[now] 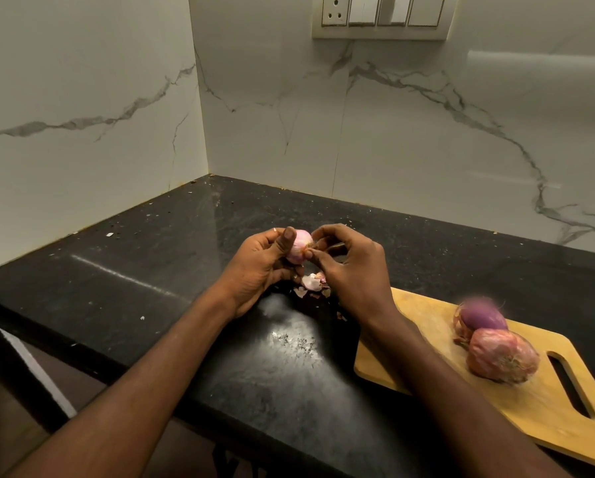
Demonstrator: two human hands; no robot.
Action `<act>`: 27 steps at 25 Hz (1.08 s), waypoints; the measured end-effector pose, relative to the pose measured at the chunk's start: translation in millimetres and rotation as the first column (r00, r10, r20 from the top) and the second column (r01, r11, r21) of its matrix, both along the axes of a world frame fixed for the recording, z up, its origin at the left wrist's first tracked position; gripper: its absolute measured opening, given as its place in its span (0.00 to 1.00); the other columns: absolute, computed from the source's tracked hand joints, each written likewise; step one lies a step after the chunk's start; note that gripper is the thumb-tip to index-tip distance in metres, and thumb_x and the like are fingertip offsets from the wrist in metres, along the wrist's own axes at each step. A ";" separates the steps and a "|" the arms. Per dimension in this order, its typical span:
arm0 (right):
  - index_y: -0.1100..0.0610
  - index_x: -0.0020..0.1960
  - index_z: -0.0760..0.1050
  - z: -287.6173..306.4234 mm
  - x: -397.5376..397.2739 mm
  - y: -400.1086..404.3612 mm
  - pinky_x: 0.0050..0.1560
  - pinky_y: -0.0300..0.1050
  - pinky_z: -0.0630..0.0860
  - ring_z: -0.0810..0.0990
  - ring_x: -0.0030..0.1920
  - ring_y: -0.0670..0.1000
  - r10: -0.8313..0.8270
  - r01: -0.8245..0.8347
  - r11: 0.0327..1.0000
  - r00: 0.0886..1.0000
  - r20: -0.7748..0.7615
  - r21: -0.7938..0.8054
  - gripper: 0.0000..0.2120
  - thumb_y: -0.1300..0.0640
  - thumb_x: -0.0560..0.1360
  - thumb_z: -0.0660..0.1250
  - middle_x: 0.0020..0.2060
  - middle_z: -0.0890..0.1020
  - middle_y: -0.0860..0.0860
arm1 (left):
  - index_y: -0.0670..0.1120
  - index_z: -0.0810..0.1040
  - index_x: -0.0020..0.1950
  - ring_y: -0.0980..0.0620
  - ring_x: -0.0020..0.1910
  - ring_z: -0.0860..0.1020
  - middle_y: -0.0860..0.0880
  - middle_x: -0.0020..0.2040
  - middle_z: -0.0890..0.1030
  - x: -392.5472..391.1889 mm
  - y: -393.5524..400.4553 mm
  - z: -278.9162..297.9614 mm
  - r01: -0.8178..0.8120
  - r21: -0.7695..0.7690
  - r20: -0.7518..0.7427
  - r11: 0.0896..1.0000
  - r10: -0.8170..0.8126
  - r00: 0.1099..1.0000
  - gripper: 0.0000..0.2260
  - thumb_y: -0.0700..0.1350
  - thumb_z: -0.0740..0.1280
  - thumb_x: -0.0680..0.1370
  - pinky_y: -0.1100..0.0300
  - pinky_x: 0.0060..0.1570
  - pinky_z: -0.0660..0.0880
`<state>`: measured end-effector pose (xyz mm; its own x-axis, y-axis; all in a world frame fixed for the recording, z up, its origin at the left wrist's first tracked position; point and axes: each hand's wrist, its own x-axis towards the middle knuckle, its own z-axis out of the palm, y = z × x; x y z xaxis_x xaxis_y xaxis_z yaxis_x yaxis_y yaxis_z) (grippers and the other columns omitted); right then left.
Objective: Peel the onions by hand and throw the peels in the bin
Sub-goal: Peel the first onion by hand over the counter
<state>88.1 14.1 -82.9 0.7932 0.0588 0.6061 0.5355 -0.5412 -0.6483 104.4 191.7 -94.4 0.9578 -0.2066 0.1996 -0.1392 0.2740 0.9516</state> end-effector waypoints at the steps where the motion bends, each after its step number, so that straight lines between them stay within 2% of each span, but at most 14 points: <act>1: 0.53 0.53 0.84 -0.1 -0.3 -0.1 0.47 0.36 0.81 0.83 0.47 0.40 -0.014 0.014 1.000 1.000 0.009 0.000 0.09 0.61 0.74 0.77 0.46 0.86 0.44 | 0.33 0.76 0.65 0.46 0.42 0.82 0.37 0.50 0.83 -0.8 -0.2 -0.3 0.006 0.000 -0.004 1.000 -0.006 1.000 0.24 0.51 0.67 0.79 0.57 0.40 0.83; 3: 0.54 0.50 0.85 -1.1 -1.3 -0.1 0.47 0.40 0.83 0.84 0.45 0.41 -0.038 0.037 0.999 0.999 0.027 0.023 0.07 0.64 0.74 0.77 0.44 0.86 0.45 | 0.34 0.77 0.64 0.47 0.41 0.83 0.38 0.49 0.84 -3.0 -0.4 0.0 0.012 0.003 -0.012 1.000 -0.012 1.000 0.23 0.50 0.68 0.78 0.57 0.41 0.83; 7: 0.56 0.48 0.86 -2.8 1.9 0.1 0.42 0.49 0.83 0.83 0.42 0.44 -0.063 0.063 0.998 0.997 0.051 0.008 0.10 0.69 0.73 0.73 0.41 0.85 0.46 | 0.35 0.78 0.60 0.46 0.41 0.85 0.38 0.48 0.85 -6.0 -2.1 1.3 -0.012 0.033 0.001 0.999 0.012 1.000 0.18 0.47 0.71 0.76 0.55 0.40 0.84; 12: 0.56 0.49 0.84 -3.7 -10.7 23.8 0.37 0.51 0.77 0.77 0.38 0.48 0.032 0.014 0.969 0.983 0.179 -0.248 0.09 0.66 0.72 0.73 0.40 0.80 0.47 | 0.33 0.75 0.62 0.49 0.42 0.84 0.39 0.47 0.83 -4.7 0.0 0.8 -0.085 -0.056 -0.041 0.995 0.083 0.996 0.13 0.40 0.67 0.82 0.56 0.40 0.83; 14: 0.56 0.47 0.83 -4.7 -8.7 25.9 0.38 0.51 0.77 0.78 0.39 0.48 0.010 0.015 0.989 0.985 0.170 -0.148 0.08 0.67 0.73 0.71 0.39 0.81 0.46 | 0.33 0.74 0.64 0.48 0.42 0.84 0.38 0.49 0.82 -2.7 0.4 1.1 -0.105 -0.130 -0.082 0.986 0.095 0.992 0.13 0.40 0.66 0.82 0.55 0.42 0.84; 16: 0.56 0.49 0.85 -5.7 -0.2 14.0 0.43 0.50 0.81 0.82 0.41 0.45 -0.071 0.067 0.997 0.989 0.128 0.034 0.09 0.67 0.76 0.70 0.41 0.85 0.47 | 0.34 0.73 0.63 0.41 0.49 0.85 0.35 0.55 0.82 -2.1 1.0 0.2 -0.098 -0.179 -0.106 0.979 0.080 0.991 0.16 0.42 0.68 0.79 0.52 0.46 0.85; 17: 0.56 0.52 0.86 -6.1 2.2 7.3 0.45 0.49 0.83 0.84 0.43 0.44 -0.095 0.088 0.993 0.991 0.093 0.075 0.09 0.67 0.77 0.69 0.43 0.86 0.47 | 0.35 0.73 0.64 0.37 0.53 0.85 0.33 0.58 0.82 -1.7 1.3 -0.1 -0.083 -0.186 -0.108 0.979 0.064 0.992 0.17 0.42 0.68 0.78 0.50 0.48 0.85; 19: 0.55 0.56 0.85 -5.5 2.5 0.8 0.49 0.47 0.84 0.84 0.45 0.43 -0.104 0.102 0.993 0.994 0.027 0.064 0.10 0.65 0.79 0.69 0.46 0.87 0.47 | 0.34 0.73 0.65 0.35 0.58 0.83 0.31 0.61 0.81 -0.7 1.9 0.1 -0.047 -0.168 -0.092 0.985 0.032 0.995 0.19 0.42 0.69 0.77 0.47 0.52 0.85; 21: 0.54 0.58 0.85 -4.7 0.1 2.6 0.50 0.44 0.84 0.83 0.46 0.41 -0.095 0.095 0.995 0.995 0.012 0.014 0.09 0.62 0.78 0.73 0.48 0.87 0.47 | 0.34 0.73 0.65 0.39 0.54 0.85 0.31 0.59 0.82 -2.3 0.9 1.3 -0.041 -0.129 -0.072 0.991 0.032 0.997 0.19 0.41 0.69 0.77 0.49 0.51 0.85; 24: 0.53 0.53 0.86 -5.8 -1.3 5.8 0.47 0.46 0.84 0.84 0.44 0.42 -0.084 0.086 0.996 0.995 0.057 -0.034 0.08 0.62 0.76 0.75 0.45 0.87 0.45 | 0.33 0.72 0.65 0.43 0.49 0.86 0.34 0.54 0.83 -5.3 -0.7 0.0 -0.039 -0.077 -0.037 0.996 0.036 0.999 0.20 0.39 0.71 0.76 0.49 0.52 0.85; 27: 0.52 0.50 0.87 -4.0 -1.7 3.7 0.43 0.48 0.84 0.84 0.42 0.43 -0.122 0.131 0.989 0.984 0.128 -0.066 0.08 0.64 0.75 0.75 0.43 0.87 0.45 | 0.36 0.71 0.64 0.38 0.52 0.86 0.35 0.53 0.85 -9.0 0.5 2.2 0.003 -0.033 -0.016 0.999 -0.003 1.000 0.21 0.39 0.73 0.74 0.47 0.54 0.84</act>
<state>86.5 17.9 -86.9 0.7166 0.0109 0.6974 0.5329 -0.6537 -0.5374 95.3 192.2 -92.2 0.9604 -0.2030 0.1909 -0.1232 0.3054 0.9442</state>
